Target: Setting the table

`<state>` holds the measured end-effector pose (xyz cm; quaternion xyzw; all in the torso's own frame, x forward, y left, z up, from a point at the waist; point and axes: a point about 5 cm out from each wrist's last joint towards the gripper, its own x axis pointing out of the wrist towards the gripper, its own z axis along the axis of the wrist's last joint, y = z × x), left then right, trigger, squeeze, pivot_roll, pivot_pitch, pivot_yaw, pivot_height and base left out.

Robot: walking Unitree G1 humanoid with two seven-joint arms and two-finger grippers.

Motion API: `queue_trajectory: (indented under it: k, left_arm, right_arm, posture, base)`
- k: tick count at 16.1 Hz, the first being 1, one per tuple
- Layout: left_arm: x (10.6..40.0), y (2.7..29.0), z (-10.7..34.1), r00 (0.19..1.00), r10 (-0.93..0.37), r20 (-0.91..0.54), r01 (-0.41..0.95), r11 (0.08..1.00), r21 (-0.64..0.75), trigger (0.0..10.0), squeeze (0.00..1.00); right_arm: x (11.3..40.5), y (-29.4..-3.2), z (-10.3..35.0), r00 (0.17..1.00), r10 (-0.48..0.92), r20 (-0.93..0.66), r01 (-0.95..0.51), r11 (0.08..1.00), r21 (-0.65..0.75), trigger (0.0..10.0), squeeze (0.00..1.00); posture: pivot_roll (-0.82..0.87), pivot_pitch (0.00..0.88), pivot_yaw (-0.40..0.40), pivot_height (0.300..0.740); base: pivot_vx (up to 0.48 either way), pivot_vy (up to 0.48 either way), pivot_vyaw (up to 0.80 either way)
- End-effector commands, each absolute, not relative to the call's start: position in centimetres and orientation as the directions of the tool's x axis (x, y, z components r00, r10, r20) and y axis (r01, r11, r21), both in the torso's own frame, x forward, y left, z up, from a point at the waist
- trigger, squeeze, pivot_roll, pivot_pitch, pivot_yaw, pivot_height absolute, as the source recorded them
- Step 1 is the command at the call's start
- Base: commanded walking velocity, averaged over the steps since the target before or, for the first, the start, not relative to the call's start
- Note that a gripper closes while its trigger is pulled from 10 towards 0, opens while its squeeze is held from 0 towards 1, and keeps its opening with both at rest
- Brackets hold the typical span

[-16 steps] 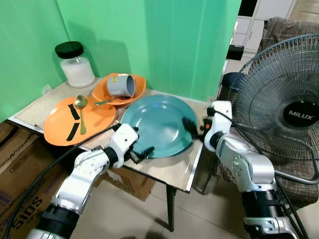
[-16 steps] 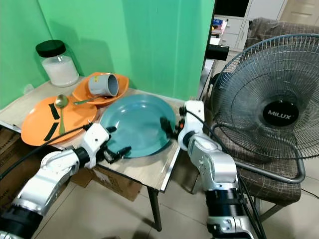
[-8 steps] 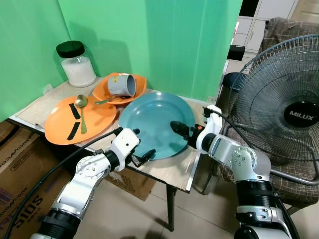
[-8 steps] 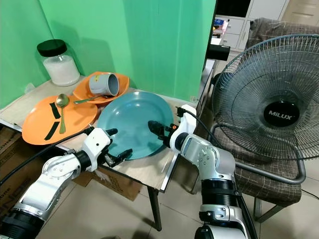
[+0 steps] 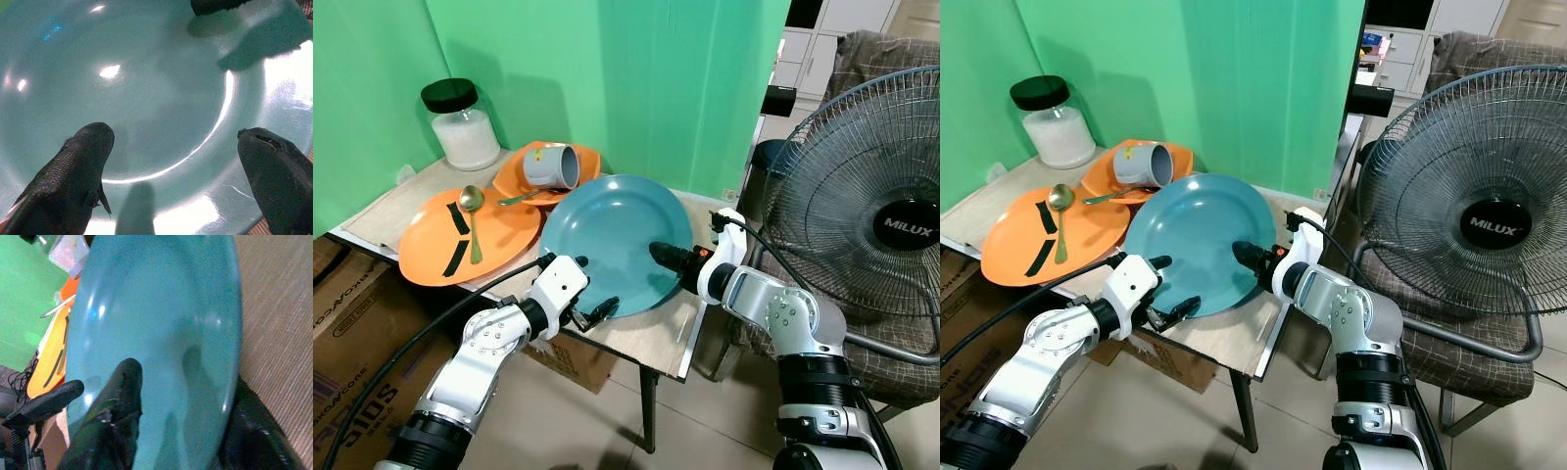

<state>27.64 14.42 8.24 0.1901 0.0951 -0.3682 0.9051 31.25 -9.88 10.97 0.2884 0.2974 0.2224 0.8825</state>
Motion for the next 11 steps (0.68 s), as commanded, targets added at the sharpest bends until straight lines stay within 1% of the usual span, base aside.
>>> queue_trajectory:
  k: [1,11]
  left_arm:
    - [27.58,14.58,7.79,0.704,-0.625,-0.339,0.709,0.645,0.284,10.0,0.00]
    - [27.64,14.64,7.82,0.707,-0.623,-0.334,0.707,0.641,0.300,10.0,0.00]
  right_arm:
    - [31.34,-9.59,11.13,0.722,0.578,-0.381,-0.221,0.714,0.664,0.0,0.00]
    - [31.34,-9.79,10.85,0.725,0.570,-0.387,-0.207,0.716,0.667,0.0,0.00]
  posture:
    - [0.10,0.000,0.048,0.740]
    - [0.10,0.000,0.049,0.740]
  base:
    - [0.000,0.000,0.00]
    - [0.000,0.000,0.00]
